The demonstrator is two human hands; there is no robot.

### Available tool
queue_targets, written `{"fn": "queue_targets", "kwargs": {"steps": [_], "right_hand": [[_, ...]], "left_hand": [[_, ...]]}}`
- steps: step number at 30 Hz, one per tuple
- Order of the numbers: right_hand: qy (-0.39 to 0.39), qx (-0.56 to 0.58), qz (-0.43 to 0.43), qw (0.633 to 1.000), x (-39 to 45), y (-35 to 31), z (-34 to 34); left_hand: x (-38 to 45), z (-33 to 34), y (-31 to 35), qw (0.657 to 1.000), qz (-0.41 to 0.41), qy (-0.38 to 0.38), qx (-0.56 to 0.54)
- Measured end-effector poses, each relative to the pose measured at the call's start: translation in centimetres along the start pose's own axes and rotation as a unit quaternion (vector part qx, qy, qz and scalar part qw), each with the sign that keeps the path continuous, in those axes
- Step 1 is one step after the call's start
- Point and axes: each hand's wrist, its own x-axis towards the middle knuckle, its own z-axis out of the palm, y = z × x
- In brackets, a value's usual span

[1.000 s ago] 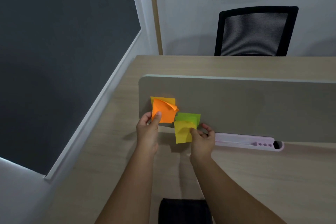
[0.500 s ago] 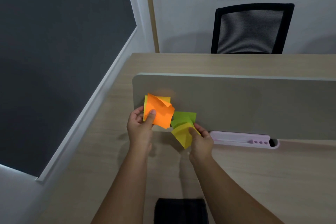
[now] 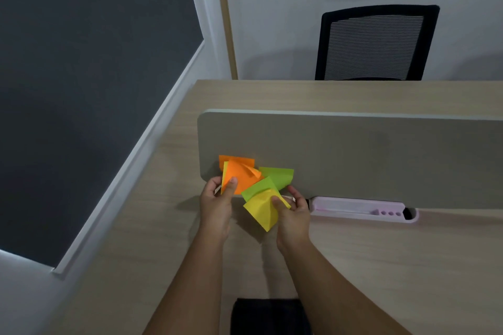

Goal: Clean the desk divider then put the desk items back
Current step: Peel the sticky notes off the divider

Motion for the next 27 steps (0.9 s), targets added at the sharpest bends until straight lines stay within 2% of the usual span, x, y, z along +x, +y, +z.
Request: {"fn": "queue_targets", "kwargs": {"steps": [4,6,11,15,21,27], "right_hand": [[-0.003,-0.032,-0.01,0.999,0.2,0.2,0.1],[-0.018,-0.034,-0.008,0.999,0.1,0.3,0.1],[-0.067,-0.033,-0.018,0.997,0.8,-0.5,-0.3],[-0.108,-0.038,0.012,0.993,1.3,-0.9,-1.3],[-0.089,-0.051,0.063,0.993,2.1,-1.9,-2.3],[-0.034,-0.14,0.036,0.989,2.2,-2.1,-2.5]], "left_hand": [[0.4,0.3,1.1,0.992,-0.012,-0.057,-0.111],[0.5,0.5,1.5,0.99,-0.011,-0.067,-0.122],[0.7,-0.3,1.3,0.999,0.026,-0.021,-0.005],[0.6,-0.6,1.1,0.999,0.039,-0.001,0.025],[0.4,-0.4,1.0,0.999,0.036,0.01,0.015],[0.2,-0.4,1.2,0.998,0.045,0.018,0.031]]}}
